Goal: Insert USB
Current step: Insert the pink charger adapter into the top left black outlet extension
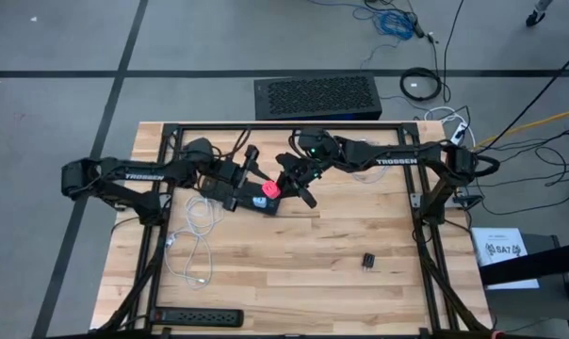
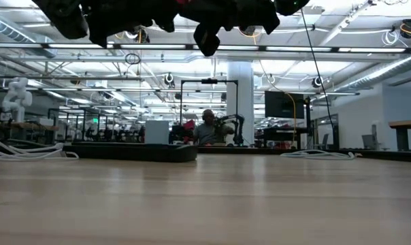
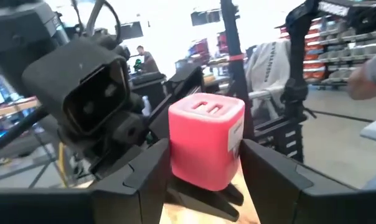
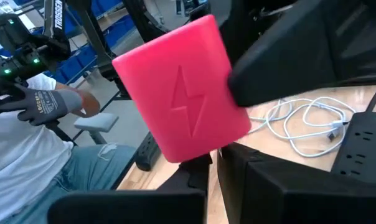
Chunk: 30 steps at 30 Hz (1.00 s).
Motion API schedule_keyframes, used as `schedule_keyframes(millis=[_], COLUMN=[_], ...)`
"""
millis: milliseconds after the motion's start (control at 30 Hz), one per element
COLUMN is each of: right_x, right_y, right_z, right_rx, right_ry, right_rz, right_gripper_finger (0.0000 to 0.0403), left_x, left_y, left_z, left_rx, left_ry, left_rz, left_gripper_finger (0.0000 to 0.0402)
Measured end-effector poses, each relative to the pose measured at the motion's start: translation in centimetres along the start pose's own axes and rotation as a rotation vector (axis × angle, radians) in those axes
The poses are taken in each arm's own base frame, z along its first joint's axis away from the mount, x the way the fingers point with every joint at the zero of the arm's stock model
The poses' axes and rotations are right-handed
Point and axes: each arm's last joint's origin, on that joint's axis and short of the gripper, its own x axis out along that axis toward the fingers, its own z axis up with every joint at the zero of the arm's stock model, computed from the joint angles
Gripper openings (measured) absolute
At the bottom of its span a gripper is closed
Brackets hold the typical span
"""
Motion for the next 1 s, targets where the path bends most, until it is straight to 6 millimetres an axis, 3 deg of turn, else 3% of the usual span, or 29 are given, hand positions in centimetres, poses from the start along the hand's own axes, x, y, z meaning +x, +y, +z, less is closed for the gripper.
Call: schedule_keyframes(millis=[400, 633, 800, 1000], right_x=[0.0, -0.3, -0.9, -1.7], right_y=[0.1, -0.2, -0.7, -1.5], right_z=[-0.2, -1.1, -2.6, -4.7], right_rx=[0.015, 0.049, 0.056, 0.097], right_ry=[0.016, 0.095, 0.230, 0.444], right_rz=[0.018, -0.010, -0.178, -0.525], right_gripper_finger=[0.0004, 0.0002, 0.0001, 0.0002], left_x=[0.5, 0.4, 0.3, 0.0], left_y=[0.0, 0.0, 0.0, -0.3], left_z=[0.9, -0.3, -1.1, -2.4], left_rx=[-0.003, -0.081, -0.140, -0.159], left_ry=[-0.035, 0.057, 0.136, 0.268], left_rz=[-0.061, -0.064, -0.029, 0.011], left_gripper_finger=[0.0197, 0.0193, 0.0165, 0.0092])
